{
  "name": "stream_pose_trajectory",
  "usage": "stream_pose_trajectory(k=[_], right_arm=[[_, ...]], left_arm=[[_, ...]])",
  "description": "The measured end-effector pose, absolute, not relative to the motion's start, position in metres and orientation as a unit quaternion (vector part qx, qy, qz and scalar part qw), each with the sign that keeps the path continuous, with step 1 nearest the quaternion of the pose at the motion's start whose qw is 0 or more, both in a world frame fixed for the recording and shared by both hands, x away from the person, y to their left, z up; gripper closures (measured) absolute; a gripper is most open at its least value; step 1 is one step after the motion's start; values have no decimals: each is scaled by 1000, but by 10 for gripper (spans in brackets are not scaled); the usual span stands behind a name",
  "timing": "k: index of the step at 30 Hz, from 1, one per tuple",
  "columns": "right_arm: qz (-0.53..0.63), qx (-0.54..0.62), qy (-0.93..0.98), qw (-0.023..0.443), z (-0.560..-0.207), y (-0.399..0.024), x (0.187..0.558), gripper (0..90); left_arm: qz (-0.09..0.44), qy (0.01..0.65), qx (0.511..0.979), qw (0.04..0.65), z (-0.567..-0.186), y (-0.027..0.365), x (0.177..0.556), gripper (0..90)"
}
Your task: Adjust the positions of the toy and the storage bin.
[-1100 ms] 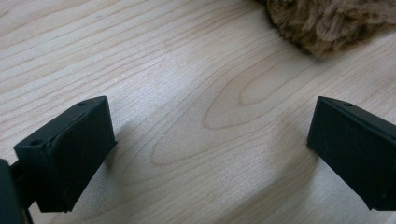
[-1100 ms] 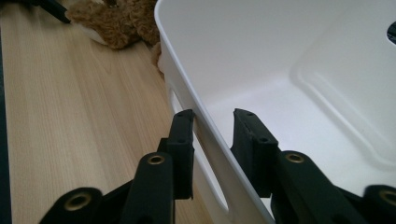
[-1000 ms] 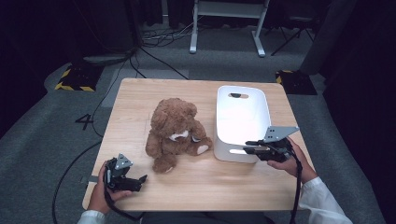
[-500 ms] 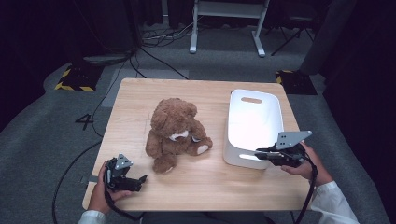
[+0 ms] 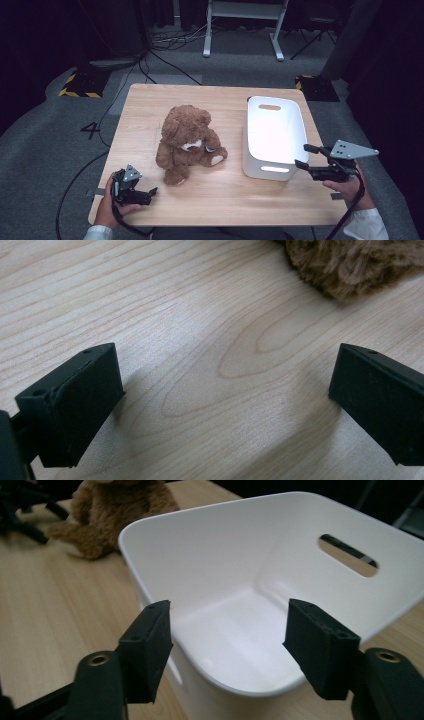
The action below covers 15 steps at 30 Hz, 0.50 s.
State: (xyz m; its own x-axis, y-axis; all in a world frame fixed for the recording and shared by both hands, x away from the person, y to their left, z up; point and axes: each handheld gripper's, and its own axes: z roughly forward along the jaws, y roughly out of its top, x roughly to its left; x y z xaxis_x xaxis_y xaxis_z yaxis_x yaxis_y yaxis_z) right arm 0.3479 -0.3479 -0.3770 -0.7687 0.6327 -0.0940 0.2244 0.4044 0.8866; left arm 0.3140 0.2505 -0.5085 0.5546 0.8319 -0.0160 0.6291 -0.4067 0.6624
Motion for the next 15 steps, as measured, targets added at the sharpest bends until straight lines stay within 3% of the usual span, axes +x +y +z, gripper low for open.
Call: stream_pose_trajectory(k=[4,8,14,15], right_arm=[[481,336,777,230,-381,-362,356,281],[459,396,770,198,-395,-363,381,241],[450,403,780,162,-406,-351,399,245],[446,402,782,165,-407,-348,400,213]], left_arm=[[161,444,823,316,-509,250,314,9],[160,444,823,316,-508,250,314,9],[161,444,823,316,-508,250,314,9],[160,444,823,316,-508,250,314,9]])
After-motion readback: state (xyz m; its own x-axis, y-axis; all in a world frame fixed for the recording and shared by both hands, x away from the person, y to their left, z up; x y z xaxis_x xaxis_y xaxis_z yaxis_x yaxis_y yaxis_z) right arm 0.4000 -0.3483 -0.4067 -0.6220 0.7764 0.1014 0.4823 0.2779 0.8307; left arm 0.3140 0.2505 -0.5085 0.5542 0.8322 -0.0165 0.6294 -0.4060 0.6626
